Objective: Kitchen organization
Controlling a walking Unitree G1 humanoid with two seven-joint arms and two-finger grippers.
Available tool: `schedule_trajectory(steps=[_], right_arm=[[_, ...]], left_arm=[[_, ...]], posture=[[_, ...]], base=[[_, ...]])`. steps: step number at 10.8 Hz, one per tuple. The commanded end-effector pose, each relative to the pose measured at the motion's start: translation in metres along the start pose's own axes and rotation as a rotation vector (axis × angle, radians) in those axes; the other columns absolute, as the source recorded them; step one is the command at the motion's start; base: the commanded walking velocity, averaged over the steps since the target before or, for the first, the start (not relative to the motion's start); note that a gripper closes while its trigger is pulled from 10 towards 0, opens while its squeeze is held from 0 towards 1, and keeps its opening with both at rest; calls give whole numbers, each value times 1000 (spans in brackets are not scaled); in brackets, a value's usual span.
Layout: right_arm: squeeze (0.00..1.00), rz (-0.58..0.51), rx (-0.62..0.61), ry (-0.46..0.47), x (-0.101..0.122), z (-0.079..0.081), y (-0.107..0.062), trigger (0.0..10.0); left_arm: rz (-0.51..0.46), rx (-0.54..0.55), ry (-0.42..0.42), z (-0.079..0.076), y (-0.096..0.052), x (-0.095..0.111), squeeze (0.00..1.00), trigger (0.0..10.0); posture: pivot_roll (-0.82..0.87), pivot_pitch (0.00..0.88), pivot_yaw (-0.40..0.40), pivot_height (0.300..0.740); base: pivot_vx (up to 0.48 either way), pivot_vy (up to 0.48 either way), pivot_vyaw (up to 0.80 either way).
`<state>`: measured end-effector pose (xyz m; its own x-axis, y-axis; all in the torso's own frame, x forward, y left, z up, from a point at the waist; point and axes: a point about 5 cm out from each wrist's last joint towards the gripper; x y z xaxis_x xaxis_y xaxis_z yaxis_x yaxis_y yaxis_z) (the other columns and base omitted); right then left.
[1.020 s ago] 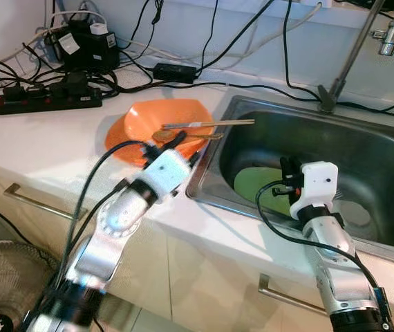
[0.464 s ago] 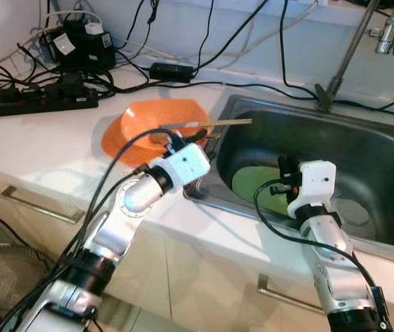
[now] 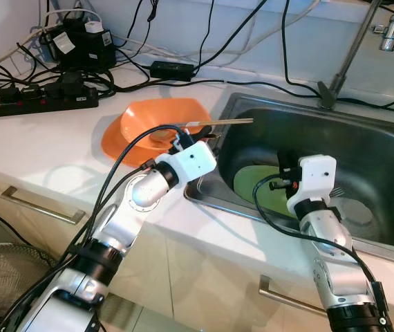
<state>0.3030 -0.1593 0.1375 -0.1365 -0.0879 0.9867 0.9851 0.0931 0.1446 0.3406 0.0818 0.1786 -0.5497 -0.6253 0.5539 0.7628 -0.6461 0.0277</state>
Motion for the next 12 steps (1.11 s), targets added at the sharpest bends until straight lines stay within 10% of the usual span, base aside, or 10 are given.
schedule_trajectory(steps=[1, 3, 5, 12], right_arm=[[0, -22, -8, -2, 7, -2, 3, 10000], [0, -23, -11, -2, 8, -2, 3, 10000], [0, -24, -15, -1, 8, -2, 3, 10000], [0, -19, -15, 7, 6, 0, 3, 10000]], left_arm=[[-2, 0, 23, 2, 5, 2, 0, 10000], [10, 6, 28, 2, 10, 1, 0, 10000], [-6, 20, 23, 2, 17, 6, 0, 0], [-39, 58, 47, 11, 17, 13, 0, 0]], posture=[[166, 46, -7, 740], [162, 44, -5, 740], [160, 42, -3, 740], [170, 43, -9, 740]], base=[[0, 0, 0], [0, 0, 0], [0, 0, 0], [0, 0, 0]])
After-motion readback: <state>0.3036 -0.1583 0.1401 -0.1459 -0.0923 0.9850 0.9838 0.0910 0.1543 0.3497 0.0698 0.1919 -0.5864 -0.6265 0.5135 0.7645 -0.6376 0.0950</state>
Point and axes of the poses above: a point about 5 cm out from each wrist's last joint towards the gripper, its own y axis pointing out of the wrist towards the gripper, its own x axis along the axis of the wrist's last joint, z = x × y, and after that the axes turned 10 degrees about y, right-handed
